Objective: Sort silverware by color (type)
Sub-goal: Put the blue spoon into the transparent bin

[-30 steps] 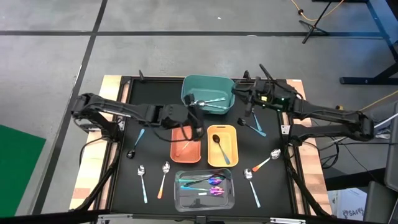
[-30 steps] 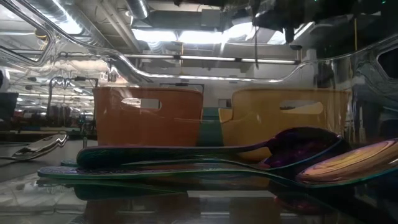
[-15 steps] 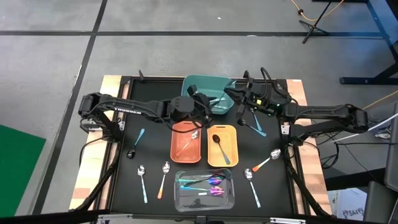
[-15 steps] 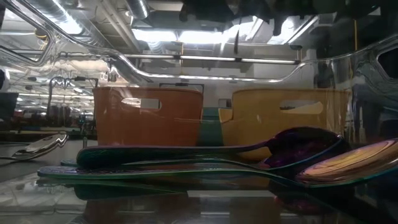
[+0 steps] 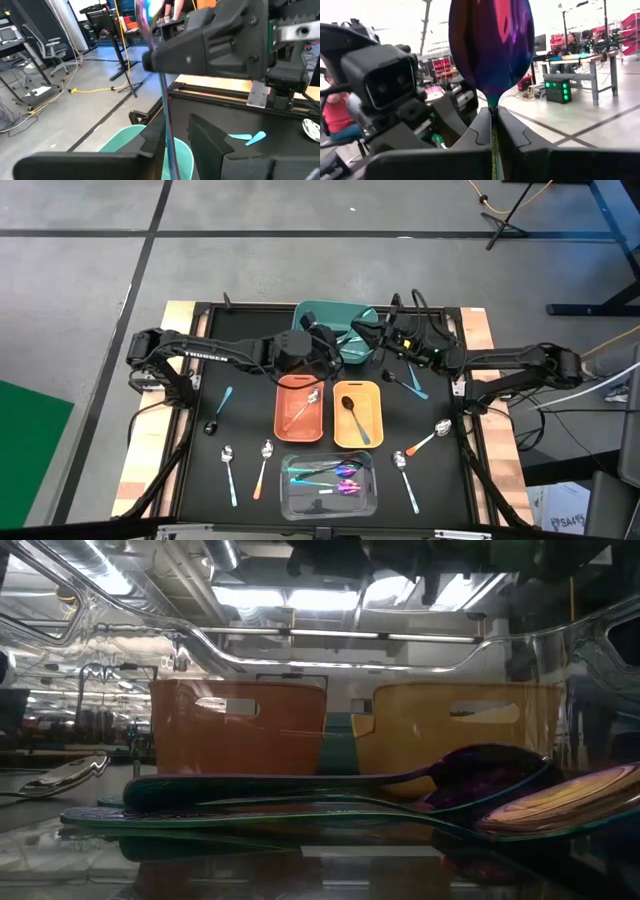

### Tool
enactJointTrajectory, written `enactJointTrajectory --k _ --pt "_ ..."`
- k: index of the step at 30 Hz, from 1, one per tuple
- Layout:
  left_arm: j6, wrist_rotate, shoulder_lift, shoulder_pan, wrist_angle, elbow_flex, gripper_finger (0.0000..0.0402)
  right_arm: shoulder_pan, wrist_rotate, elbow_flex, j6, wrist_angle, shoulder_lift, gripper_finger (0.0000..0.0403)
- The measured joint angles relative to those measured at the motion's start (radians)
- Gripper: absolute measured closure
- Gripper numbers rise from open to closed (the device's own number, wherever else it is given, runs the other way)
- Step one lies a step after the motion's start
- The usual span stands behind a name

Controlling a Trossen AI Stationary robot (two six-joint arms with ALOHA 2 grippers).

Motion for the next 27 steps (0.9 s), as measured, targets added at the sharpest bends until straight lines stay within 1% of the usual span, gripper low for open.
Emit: enactJointTrajectory --k 3,12,15,21,27 --pt "0.0 0.0 0.0 0.01 0.0 0.0 0.0323 0.0 -0.023 0.0 0.001 0.029 0.012 0.0402" --pt "0.0 0.001 0.0 0.03 0.0 0.0 0.0325 0.0 -0.036 0.0 0.002 0.031 0.014 0.0402" --pt "0.001 0.001 0.0 0.03 0.0 0.0 0.034 0.0 -0.038 0.0 0.002 0.031 0.014 0.0402" --pt "0.011 0.004 0.0 0.029 0.0 0.0 0.0393 0.0 -0.041 0.0 0.002 0.028 0.014 0.0402" --pt "0.011 0.005 0.0 0.029 0.0 0.0 0.0397 0.0 -0.042 0.0 0.002 0.025 0.014 0.0402"
